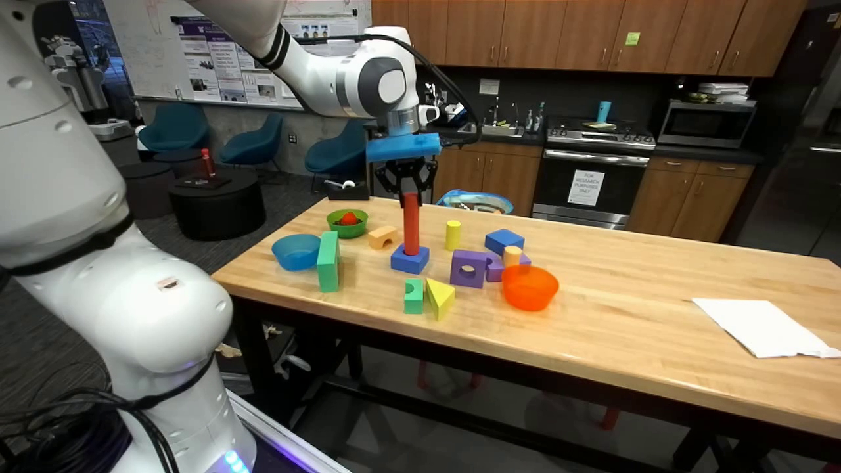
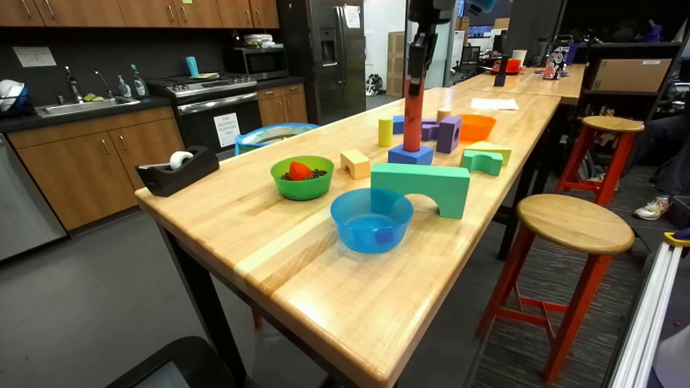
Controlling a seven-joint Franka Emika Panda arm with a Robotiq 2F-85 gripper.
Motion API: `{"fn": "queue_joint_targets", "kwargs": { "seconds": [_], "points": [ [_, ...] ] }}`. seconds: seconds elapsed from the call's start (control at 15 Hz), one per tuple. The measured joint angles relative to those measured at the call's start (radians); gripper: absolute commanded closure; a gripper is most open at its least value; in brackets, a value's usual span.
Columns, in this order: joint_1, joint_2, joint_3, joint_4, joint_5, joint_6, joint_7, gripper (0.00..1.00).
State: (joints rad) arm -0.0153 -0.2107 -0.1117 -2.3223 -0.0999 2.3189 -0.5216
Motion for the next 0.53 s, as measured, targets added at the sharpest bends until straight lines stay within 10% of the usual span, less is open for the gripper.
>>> {"fn": "queue_joint_targets", "kwargs": {
  "seconds": [0.53],
  "points": [
    [0.005, 0.0, 0.0, -0.013, 0.046, -0.011, -0.032, 0.85]
  ]
}}
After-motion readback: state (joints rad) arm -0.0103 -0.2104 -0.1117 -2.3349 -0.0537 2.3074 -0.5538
